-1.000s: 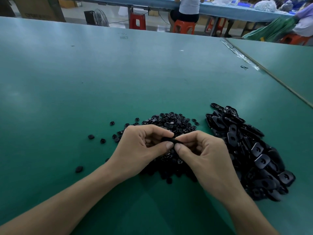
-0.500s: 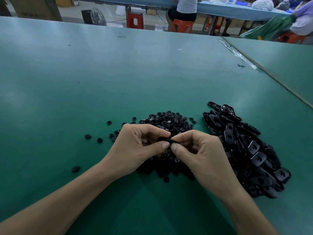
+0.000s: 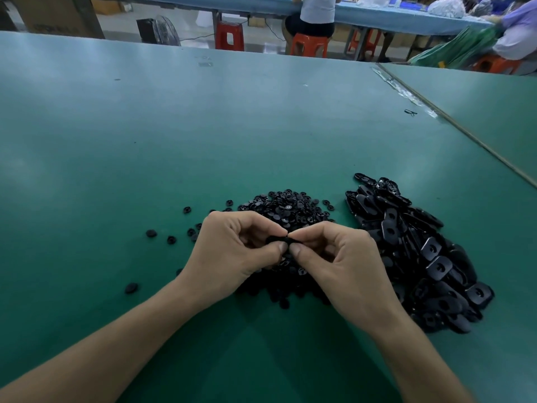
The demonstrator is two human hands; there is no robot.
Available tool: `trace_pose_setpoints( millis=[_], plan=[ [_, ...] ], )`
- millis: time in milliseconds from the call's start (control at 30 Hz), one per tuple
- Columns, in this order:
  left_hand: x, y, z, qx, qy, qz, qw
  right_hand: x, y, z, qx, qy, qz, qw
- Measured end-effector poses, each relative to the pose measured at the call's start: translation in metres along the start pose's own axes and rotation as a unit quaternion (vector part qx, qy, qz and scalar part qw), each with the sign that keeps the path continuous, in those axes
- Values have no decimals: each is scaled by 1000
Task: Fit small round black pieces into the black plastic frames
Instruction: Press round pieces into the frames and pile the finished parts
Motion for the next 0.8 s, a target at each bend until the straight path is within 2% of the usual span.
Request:
trace_pose_setpoints(
  millis=[100, 200, 267, 300, 400, 467, 667, 800],
  plan=[
    [1, -2, 3, 8, 18, 13, 1000, -4, -1, -3, 1, -34, 8, 999],
    [-11, 2, 14, 29, 32, 66, 997, -34, -5, 1, 22, -130, 103, 986],
    [-28, 10, 28, 50, 35, 114, 992, -64, -8, 9, 70, -247, 172, 951],
    [-38, 15, 34, 58, 40, 135, 988, -76, -8, 17, 109, -307, 179, 928],
    [-70, 38, 42, 47, 90, 180, 978, -96, -9, 42, 233, -434, 128, 861],
    [-89, 53, 36, 18, 140, 200, 970, -100, -9, 47, 265, -452, 109, 845],
    [-127, 71, 22, -36, 308, 237, 921, -98, -8, 46, 234, -424, 153, 862],
    [-138, 73, 14, -90, 385, 227, 890, -96, -5, 45, 201, -343, 192, 897]
  ],
)
Point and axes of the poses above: each hand's wrist, its own y-axis towards the middle knuckle, its own x-axis out of the palm, z = x × y, the point moved 9 cm from there along y, towards the middle knuckle, and after that the axes turned 14 degrees about -y, right-handed, at the moved point
